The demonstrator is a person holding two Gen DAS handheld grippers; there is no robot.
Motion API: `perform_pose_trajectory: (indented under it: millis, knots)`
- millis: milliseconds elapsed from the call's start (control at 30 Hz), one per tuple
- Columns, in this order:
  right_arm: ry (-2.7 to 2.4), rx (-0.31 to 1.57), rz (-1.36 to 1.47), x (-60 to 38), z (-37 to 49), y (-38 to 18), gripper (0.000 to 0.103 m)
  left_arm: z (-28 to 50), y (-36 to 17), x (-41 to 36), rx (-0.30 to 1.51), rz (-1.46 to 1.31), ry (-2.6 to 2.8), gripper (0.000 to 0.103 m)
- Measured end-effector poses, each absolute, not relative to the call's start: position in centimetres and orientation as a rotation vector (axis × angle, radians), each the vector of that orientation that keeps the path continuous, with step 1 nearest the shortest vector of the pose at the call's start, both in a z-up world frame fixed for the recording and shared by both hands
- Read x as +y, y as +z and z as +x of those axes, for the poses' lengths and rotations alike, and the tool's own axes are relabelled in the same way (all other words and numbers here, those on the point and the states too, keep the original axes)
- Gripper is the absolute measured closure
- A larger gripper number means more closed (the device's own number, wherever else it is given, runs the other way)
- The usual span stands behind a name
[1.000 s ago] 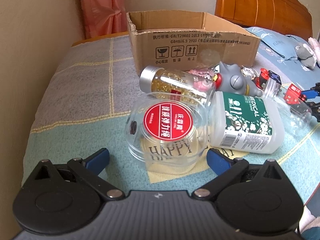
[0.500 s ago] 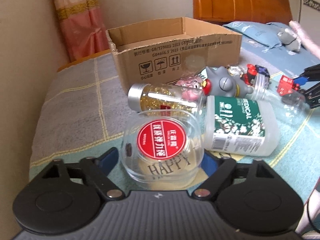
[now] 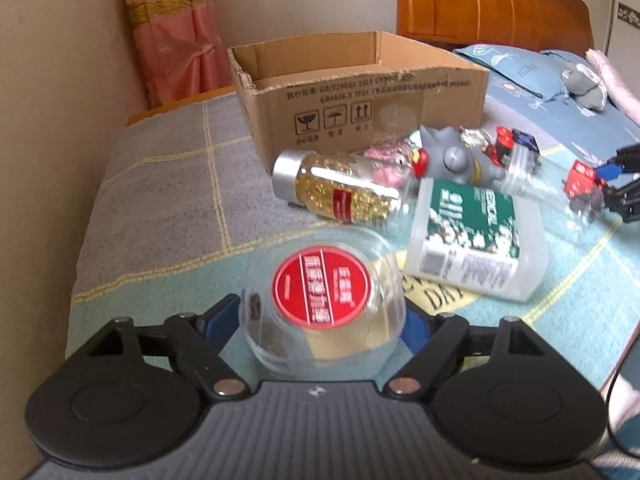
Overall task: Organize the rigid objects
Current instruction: 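Grasp the red-lidded clear container with left gripper while right gripper grasps the red S.L train, then carry both items into the cardboard box and open both grippers to release them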
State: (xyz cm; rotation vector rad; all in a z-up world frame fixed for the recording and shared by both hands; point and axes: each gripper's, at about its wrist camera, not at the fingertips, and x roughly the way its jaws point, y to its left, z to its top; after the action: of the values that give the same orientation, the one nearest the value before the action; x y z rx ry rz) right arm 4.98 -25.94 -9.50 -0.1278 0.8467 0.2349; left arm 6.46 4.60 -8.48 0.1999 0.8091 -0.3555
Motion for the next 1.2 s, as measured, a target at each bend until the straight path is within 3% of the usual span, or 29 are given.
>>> perform_pose_trajectory:
  millis: [100,200,600,900,1200]
  knots:
    - [0.222,0.851,-0.119,-25.8,5.5,-9.5,0.04,7.0,-8.2,4.5,0.814,0.178,-0.373,0.021]
    - [0.208,0.858,-0.128,-25.3,5.7,-9.6,0.04,7.5,-8.4,4.5,0.835,0.166,-0.369,0.028]
    - [0.202,0.871,-0.167,-24.9,5.3,-7.7,0.047,7.0,-5.1,4.3,0.82,0.199,-0.375,0.028]
    - [0.277,0.775,-0.22,-23.8,4.9,-2.9,0.047,9.2,-0.5,3.1,0.786,0.215,-0.394,0.028]
    - [0.34,0.651,-0.248,-21.7,8.6,2.0,0.047,16.6,3.7,0.1,0.711,0.242,-0.42,0.028]
